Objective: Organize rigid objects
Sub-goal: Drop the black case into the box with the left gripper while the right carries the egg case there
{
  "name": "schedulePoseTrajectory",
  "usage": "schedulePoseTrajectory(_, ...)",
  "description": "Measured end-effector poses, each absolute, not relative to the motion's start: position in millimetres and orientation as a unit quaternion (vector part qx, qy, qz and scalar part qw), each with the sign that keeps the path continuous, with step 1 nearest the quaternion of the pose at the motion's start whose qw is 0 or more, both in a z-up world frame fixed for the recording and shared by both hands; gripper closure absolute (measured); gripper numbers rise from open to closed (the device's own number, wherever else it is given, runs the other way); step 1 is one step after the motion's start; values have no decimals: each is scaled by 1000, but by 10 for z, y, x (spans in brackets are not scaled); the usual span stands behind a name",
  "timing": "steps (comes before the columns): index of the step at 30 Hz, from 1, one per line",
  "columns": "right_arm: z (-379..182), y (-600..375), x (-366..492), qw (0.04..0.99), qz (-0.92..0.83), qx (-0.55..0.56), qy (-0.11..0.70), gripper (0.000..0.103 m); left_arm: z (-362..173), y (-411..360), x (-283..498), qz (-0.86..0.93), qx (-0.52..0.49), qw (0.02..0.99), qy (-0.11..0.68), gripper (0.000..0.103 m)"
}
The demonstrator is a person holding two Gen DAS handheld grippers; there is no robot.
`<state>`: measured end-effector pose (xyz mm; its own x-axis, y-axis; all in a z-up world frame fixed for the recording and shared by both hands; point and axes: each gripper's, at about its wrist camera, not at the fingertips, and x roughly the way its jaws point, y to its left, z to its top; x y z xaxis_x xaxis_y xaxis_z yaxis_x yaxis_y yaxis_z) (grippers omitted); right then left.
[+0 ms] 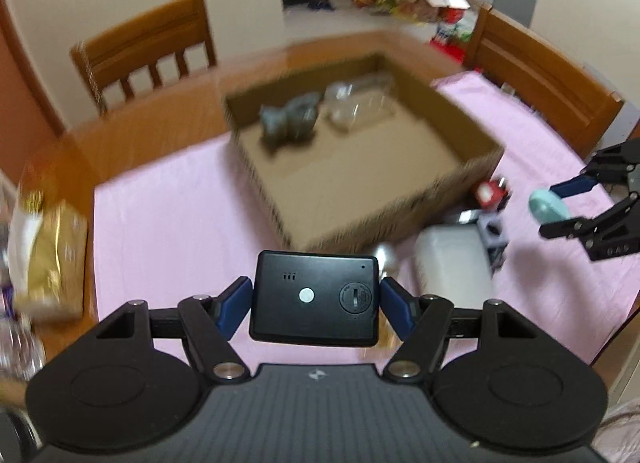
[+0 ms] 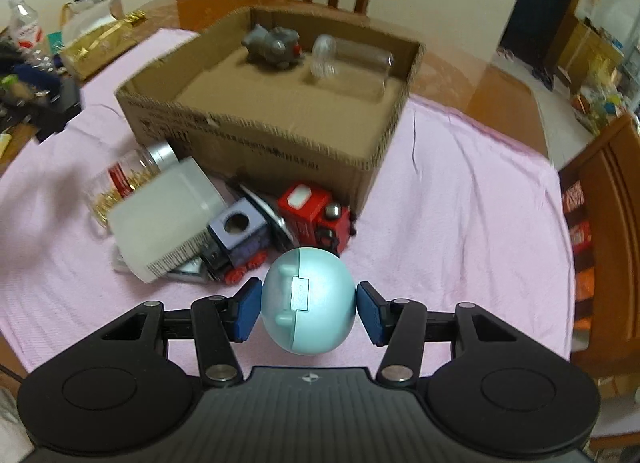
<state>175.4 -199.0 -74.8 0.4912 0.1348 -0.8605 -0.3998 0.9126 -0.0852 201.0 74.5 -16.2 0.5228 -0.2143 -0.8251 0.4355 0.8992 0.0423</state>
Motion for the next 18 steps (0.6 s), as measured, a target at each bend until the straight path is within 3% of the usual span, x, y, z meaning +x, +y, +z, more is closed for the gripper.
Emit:
schedulePoseTrajectory(6,-398,-1955,1864,861,182,-151,451,46,-38,522,2372,-201,138,876,417,34)
schedulePoseTrajectory(18,-43,-1858,2312,877,200,-166,405,46,-524,293,3353,-163,123,881,426,32)
